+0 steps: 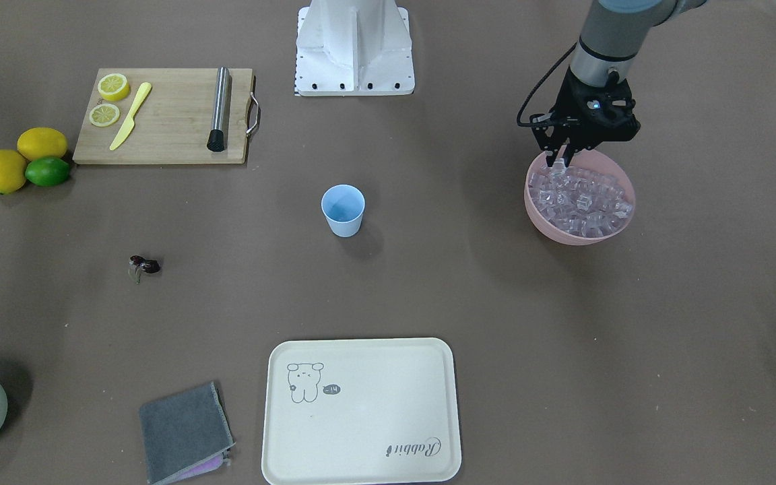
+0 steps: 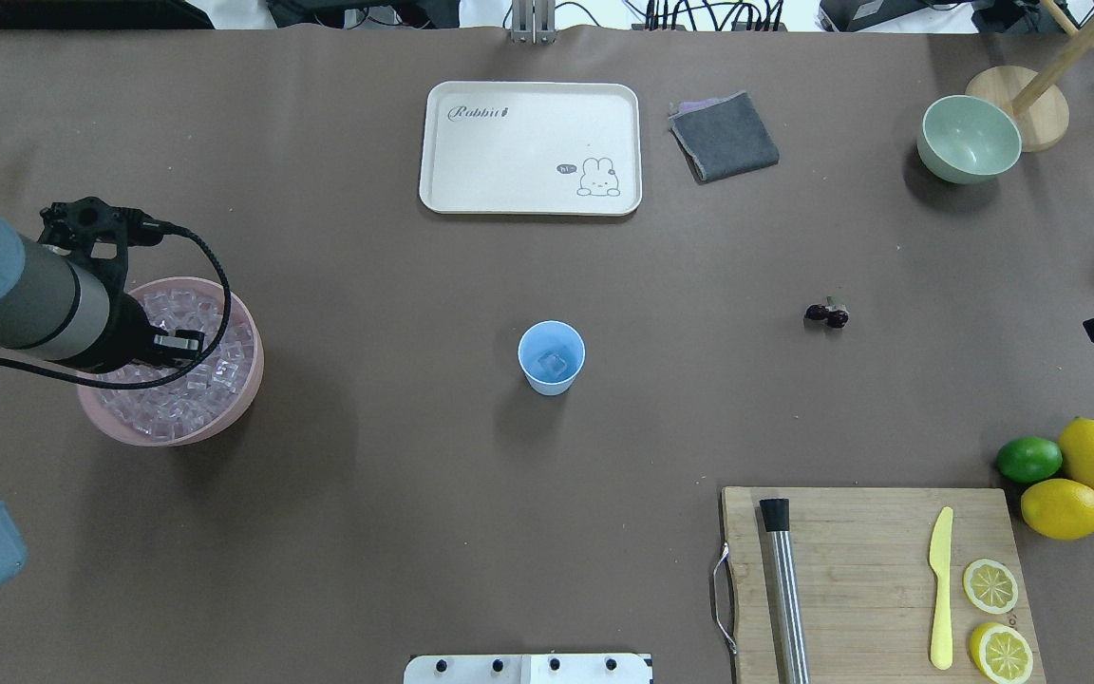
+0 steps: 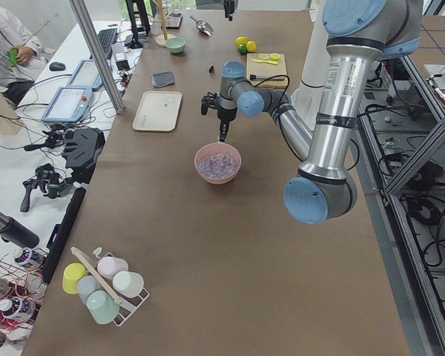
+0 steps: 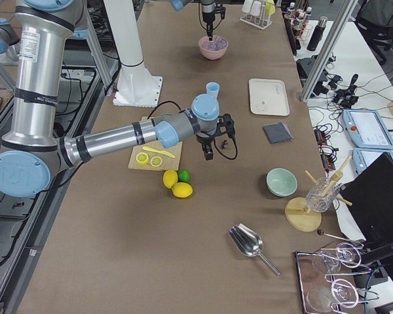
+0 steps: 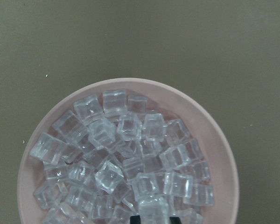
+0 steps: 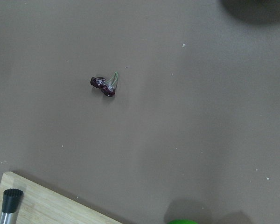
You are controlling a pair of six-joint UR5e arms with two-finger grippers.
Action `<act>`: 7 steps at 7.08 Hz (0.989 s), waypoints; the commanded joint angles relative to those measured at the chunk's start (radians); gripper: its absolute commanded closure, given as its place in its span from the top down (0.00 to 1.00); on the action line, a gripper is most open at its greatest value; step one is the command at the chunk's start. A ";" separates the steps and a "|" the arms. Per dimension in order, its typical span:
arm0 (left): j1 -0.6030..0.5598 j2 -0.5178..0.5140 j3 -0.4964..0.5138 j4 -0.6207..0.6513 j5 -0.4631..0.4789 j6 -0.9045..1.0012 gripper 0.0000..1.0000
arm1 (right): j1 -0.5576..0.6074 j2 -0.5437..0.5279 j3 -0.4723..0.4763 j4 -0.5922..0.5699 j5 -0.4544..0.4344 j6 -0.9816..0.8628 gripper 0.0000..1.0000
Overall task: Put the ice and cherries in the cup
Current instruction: 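Carry the second ice cube with the left gripper over the cup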
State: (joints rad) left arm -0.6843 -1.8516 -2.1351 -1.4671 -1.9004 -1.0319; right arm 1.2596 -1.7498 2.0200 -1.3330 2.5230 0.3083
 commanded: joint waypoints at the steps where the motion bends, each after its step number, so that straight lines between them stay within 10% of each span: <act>1: 0.098 -0.235 0.109 0.039 0.004 -0.139 0.00 | 0.000 0.001 -0.001 0.000 -0.003 0.000 1.00; 7: 0.187 -0.577 0.438 0.007 0.139 -0.290 0.00 | -0.040 0.006 -0.004 -0.002 -0.150 -0.003 1.00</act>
State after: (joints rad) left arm -0.5162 -2.4052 -1.7353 -1.4451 -1.7950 -1.3053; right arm 1.2220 -1.7432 2.0163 -1.3345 2.3771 0.3058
